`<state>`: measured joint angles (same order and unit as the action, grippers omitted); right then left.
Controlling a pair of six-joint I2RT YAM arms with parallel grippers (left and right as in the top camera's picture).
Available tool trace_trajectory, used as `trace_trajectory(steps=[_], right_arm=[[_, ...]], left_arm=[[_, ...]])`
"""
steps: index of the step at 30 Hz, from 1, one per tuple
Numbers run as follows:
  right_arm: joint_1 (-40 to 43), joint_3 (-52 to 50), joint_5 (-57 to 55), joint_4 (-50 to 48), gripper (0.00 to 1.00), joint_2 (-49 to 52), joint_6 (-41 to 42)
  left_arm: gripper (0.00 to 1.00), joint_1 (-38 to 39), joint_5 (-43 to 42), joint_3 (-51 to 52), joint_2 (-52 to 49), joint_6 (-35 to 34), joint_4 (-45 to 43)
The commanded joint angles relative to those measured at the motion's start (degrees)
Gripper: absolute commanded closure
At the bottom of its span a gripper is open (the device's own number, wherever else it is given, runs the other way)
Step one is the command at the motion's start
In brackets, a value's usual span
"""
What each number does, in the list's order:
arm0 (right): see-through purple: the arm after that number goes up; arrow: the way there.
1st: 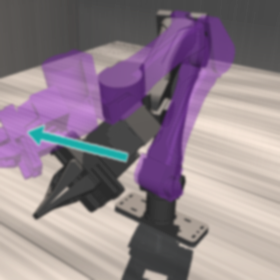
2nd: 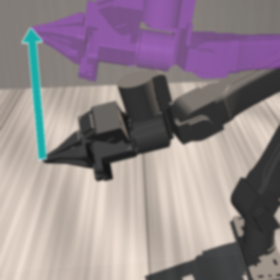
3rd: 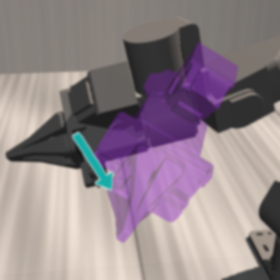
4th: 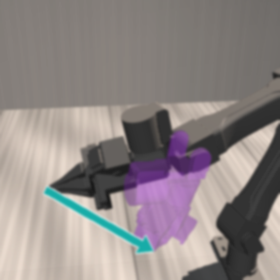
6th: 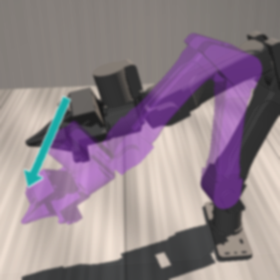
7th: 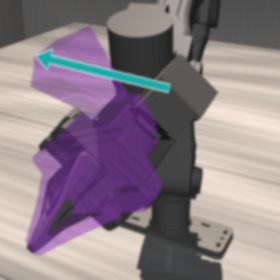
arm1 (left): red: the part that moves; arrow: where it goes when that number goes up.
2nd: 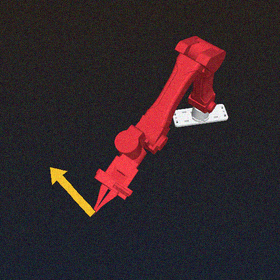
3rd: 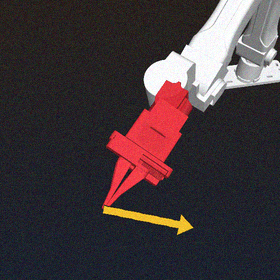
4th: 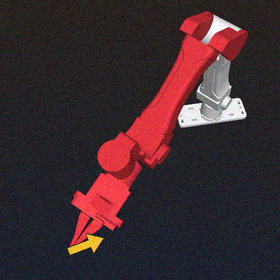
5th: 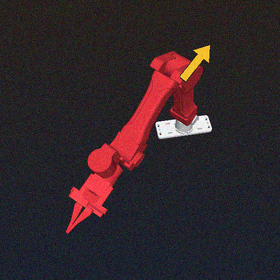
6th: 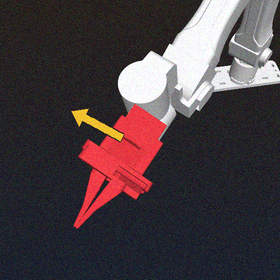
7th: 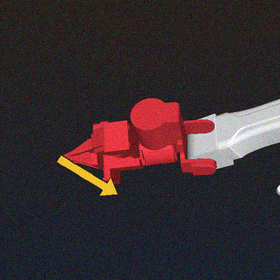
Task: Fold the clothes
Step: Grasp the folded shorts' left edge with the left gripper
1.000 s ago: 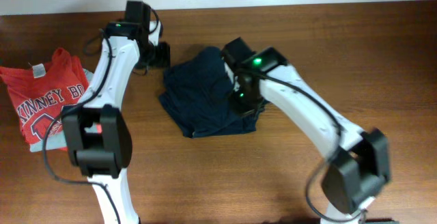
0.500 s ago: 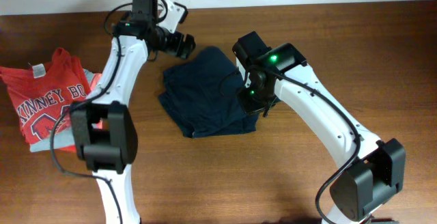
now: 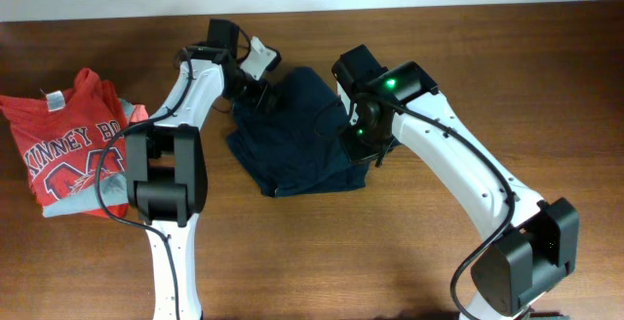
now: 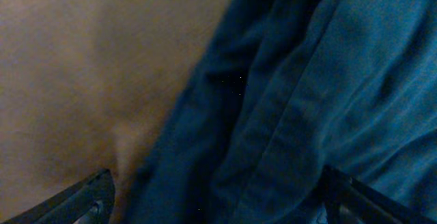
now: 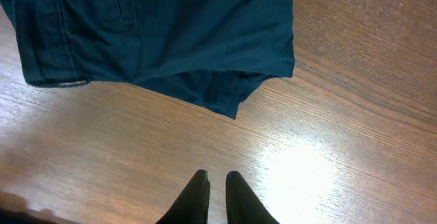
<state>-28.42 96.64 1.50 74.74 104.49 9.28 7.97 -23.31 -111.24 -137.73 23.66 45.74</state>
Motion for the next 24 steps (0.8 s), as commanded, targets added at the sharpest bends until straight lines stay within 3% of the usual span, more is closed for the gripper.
trace_trajectory(steps=[1, 3, 5, 7, 21, 22, 23, 24], right_arm=[[0.00, 0.44, -0.66, -0.13, 0.86, 0.02, 0.92], [0.00, 0.44, -0.66, -0.15, 0.85, 0.02, 0.90], [0.00, 0.44, -0.66, -0.15, 0.85, 0.02, 0.90], [0.00, 0.44, -0.66, -0.15, 0.85, 0.02, 0.90], [0.07, 0.44, -0.87, 0.76, 0.85, 0.02, 0.68], [0.13, 0.44, -1.07, 0.94, 0.85, 0.02, 0.68], [0.35, 0.44, -1.14, 1.22, 0.85, 0.02, 0.68], [0.46, 0.44, -1.11, 1.42, 0.85, 0.02, 0.68]], left_arm=[[0.20, 0.31, -1.40, -0.24, -4.15, 0.70, 2.89], [0.47, 0.31, -1.40, -0.24, -4.66, 0.70, 3.98], [0.82, 0.28, -1.38, -0.24, -4.66, 0.70, 5.35], [0.99, 0.28, -1.38, -0.55, -4.44, 0.68, 7.45], [0.99, -3.48, -1.33, -2.08, -4.44, -1.75, 26.27], [0.86, -3.74, -1.38, -2.08, -4.44, -1.75, 26.71], [0.50, -4.00, -1.38, -2.08, -4.44, -1.75, 27.28], [0.45, -4.02, -1.36, -2.08, -4.44, -1.75, 27.43]])
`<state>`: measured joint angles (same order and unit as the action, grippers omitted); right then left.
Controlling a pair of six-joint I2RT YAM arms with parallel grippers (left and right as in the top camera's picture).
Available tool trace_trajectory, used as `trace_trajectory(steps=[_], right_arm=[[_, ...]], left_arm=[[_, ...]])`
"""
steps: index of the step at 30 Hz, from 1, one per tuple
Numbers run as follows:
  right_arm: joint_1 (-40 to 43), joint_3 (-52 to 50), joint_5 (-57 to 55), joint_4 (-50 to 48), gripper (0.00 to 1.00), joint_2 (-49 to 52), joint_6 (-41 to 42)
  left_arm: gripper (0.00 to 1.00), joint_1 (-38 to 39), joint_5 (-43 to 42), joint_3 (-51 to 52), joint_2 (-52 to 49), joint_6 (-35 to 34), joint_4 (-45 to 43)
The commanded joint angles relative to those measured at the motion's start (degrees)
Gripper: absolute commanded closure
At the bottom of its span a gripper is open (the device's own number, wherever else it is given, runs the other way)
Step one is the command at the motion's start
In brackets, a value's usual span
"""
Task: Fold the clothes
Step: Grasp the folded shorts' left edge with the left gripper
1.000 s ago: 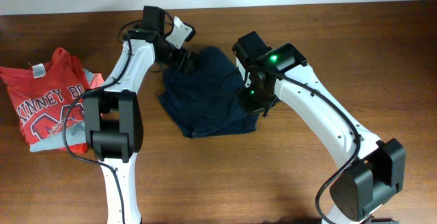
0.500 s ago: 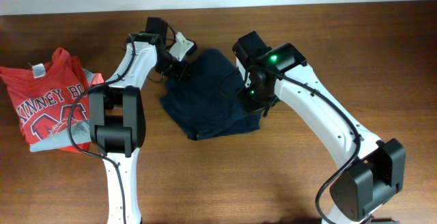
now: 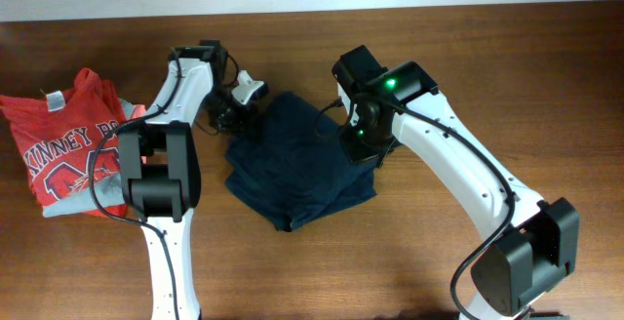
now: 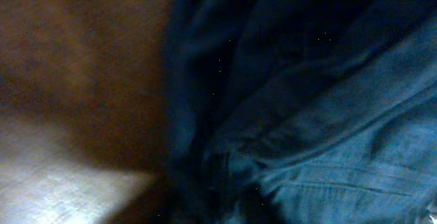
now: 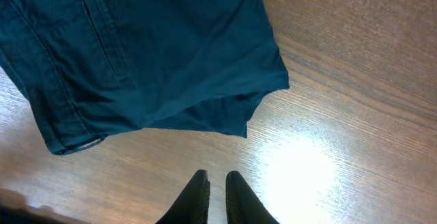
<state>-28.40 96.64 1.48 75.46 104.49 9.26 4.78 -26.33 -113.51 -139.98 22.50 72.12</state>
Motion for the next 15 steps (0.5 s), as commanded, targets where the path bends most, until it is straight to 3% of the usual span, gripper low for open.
trace_trajectory(steps=[1, 3, 4, 11, 13, 15], right_arm=[[0.63, 0.44, -1.09, 0.90, 0.85, 0.02, 0.70], [0.79, 0.44, -1.09, 1.09, 0.85, 0.02, 0.72], [0.79, 0.44, -1.09, 1.09, 0.85, 0.02, 0.72], [0.79, 0.44, -1.07, 1.07, 0.85, 0.02, 0.72], [0.79, 0.44, -1.07, 1.07, 0.85, 0.02, 0.72], [0.79, 0.44, -1.09, 1.18, 0.85, 0.02, 0.72]], left_arm=[[0.43, -0.83, 1.66, 0.20, -2.19, -0.59, 1.05], [0.28, -0.76, 1.64, 0.20, -2.19, -0.59, 0.98], [0.26, -0.70, 1.64, 0.20, -2.21, -0.59, 0.85], [0.26, 0.81, 1.62, 0.22, -2.97, -0.59, 0.92], [0.34, 1.49, 1.64, 0.22, -3.28, -0.57, 1.05], [0.53, 2.27, 1.70, 0.22, -3.39, -0.50, 1.25]])
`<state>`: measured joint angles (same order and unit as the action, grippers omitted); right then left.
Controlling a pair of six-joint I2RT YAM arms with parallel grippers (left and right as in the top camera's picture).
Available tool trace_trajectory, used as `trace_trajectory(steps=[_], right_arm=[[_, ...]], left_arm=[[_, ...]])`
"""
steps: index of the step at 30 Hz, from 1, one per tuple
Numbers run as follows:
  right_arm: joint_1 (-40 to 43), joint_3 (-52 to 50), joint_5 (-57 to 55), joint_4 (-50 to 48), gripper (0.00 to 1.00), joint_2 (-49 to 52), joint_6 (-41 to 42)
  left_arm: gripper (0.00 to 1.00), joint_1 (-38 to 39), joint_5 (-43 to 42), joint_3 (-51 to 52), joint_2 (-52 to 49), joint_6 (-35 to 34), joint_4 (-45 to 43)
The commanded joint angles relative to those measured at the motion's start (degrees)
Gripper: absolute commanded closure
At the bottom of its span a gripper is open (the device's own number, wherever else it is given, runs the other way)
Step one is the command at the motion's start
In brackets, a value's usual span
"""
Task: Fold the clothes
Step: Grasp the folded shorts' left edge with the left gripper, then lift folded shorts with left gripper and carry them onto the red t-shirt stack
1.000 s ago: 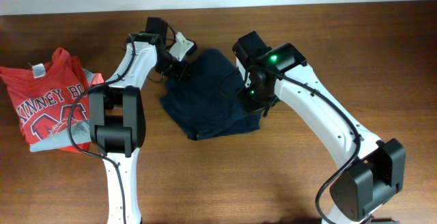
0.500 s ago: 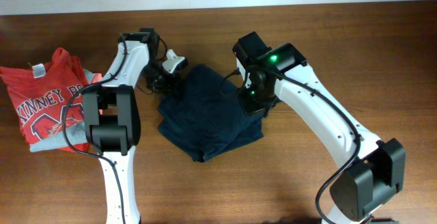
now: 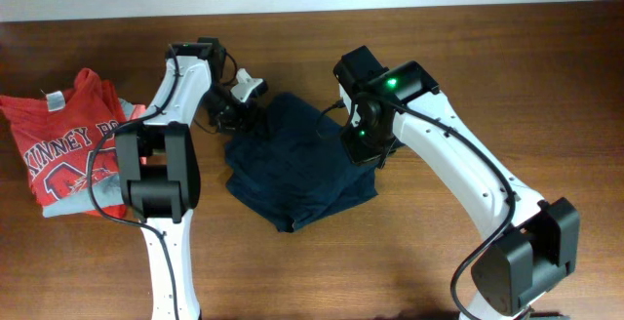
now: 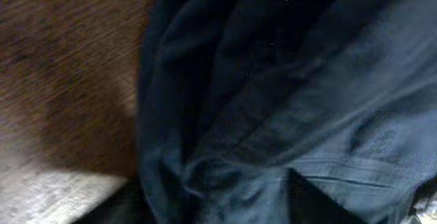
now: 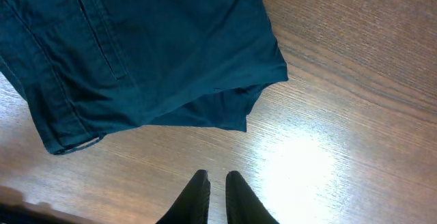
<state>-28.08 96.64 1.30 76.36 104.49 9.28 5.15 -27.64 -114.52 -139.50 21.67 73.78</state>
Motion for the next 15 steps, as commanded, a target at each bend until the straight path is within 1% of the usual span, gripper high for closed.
trace_trajectory(steps=[1, 2, 3, 8, 11, 15], right_arm=[[0.46, 0.44, -0.92, 0.39, 0.85, 0.02, 0.70], [0.46, 0.44, -0.94, 0.50, 0.85, 0.02, 0.68], [0.46, 0.44, -0.94, 0.59, 0.85, 0.02, 0.68], [0.92, 0.46, -1.22, 0.83, 0.85, -0.09, 0.68], [2.80, 0.46, -1.81, 0.85, 0.85, -0.83, 0.68], [5.97, 0.46, -1.92, 0.83, 0.85, -2.47, 0.57]], left_arm=[[0.66, 2.12, 2.99, 1.22, -3.87, 0.72, -0.42], [0.91, 2.27, 3.02, 1.20, -3.85, 1.20, -0.42], [0.99, 2.36, 3.02, 1.20, -3.85, 1.20, -0.35], [0.99, 1.57, 4.98, -0.57, -2.80, 1.11, 2.64], [0.99, 0.33, 6.40, -3.34, 1.05, 0.04, 4.33], [1.00, -0.33, 15.19, -5.66, 8.04, -2.97, 5.95]])
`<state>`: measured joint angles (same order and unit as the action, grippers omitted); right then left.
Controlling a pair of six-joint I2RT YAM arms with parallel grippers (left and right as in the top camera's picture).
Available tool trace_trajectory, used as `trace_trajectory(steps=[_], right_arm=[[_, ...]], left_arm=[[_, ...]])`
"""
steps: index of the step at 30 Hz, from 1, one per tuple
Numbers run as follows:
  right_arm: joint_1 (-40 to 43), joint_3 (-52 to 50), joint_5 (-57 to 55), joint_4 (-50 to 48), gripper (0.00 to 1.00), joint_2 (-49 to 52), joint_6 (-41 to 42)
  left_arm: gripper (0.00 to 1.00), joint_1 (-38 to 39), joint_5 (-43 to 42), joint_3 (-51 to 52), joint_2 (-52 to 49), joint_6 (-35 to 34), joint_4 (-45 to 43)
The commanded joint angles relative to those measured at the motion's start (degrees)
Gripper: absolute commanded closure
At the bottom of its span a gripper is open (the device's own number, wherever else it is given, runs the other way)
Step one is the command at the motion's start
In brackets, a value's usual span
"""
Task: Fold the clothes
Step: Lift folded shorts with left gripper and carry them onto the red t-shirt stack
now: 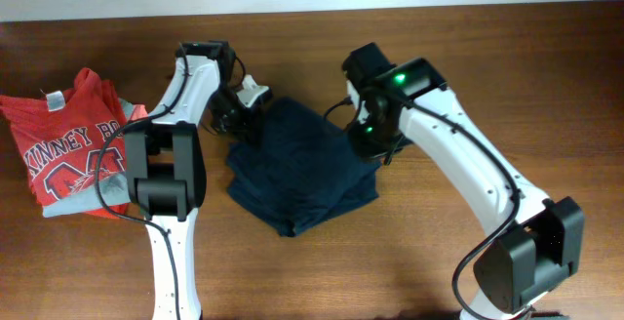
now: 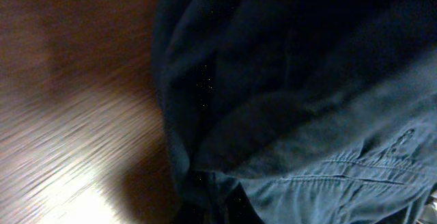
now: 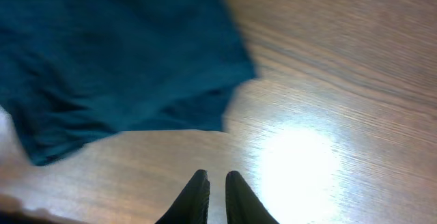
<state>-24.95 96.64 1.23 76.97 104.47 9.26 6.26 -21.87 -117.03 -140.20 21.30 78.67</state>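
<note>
Navy shorts (image 1: pixel 297 169) lie crumpled at the middle of the wooden table. My left gripper (image 1: pixel 246 107) sits at their upper-left edge. In the left wrist view dark fabric (image 2: pixel 307 115) fills the frame, and the gripper (image 2: pixel 218 210) looks shut on a bunched fold, its fingers mostly hidden. My right gripper (image 1: pixel 370 144) hovers at the shorts' right edge. Its fingers (image 3: pixel 217 179) are shut with nothing between them, over bare wood just below the shorts' hem (image 3: pixel 102 60).
A red printed T-shirt (image 1: pixel 63 149) lies at the far left over a grey garment (image 1: pixel 78 203). The wooden table (image 1: pixel 409 261) shows bare in front of and to the right of the shorts.
My right gripper has shifted slightly to the right, so the shorts' hem sits further left in its blurred view. The left gripper stays on the shorts' upper-left edge. The shorts look much the same.
At first the shorts lay spread further back, with my left gripper open at their top-left corner and the right gripper shut by their right side. Later the left gripper was lower with cloth in it, and the shorts sat nearer and more bunched, as now.
</note>
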Motion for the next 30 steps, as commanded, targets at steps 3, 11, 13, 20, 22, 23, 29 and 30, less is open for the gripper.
trace_trajectory(steps=[3, 11, 13, 20, 22, 23, 29, 30], right_arm=[[5.73, 0.46, -1.95, 0.46, 0.85, -4.11, 0.02], [10.75, 0.46, -2.01, 1.88, 0.85, -8.04, -3.08], [11.28, 0.46, -2.01, 2.19, 0.85, -8.68, -3.30], [11.58, 0.46, -1.99, 3.13, 0.85, -9.33, -4.55], [11.58, 0.46, -1.99, 3.21, 0.85, -9.33, -4.55], [11.58, 0.46, -1.97, 3.23, 0.85, -9.33, -4.55], [11.58, 0.46, -1.97, 3.85, 0.85, -9.33, -5.11], [11.58, 0.46, -1.95, 4.13, 0.85, -9.33, -5.81]], left_arm=[[1.00, -1.44, 15.69, -3.30, 15.08, -3.91, 1.97], [0.99, -1.68, 26.34, -3.30, 30.75, -5.44, 3.48], [0.99, -1.84, 26.82, -3.30, 34.32, -5.44, 3.48], [0.99, -2.05, 28.98, -3.30, 44.61, -5.66, 2.36], [0.99, -2.49, 29.29, -3.30, 46.45, -5.68, 1.57], [1.00, -3.34, 29.27, -3.30, 47.39, -5.68, 1.07], [0.99, -11.41, 29.20, -3.23, 48.17, -9.18, -0.42], [0.99, -13.97, 28.92, -3.17, 48.17, -9.55, -0.92]])
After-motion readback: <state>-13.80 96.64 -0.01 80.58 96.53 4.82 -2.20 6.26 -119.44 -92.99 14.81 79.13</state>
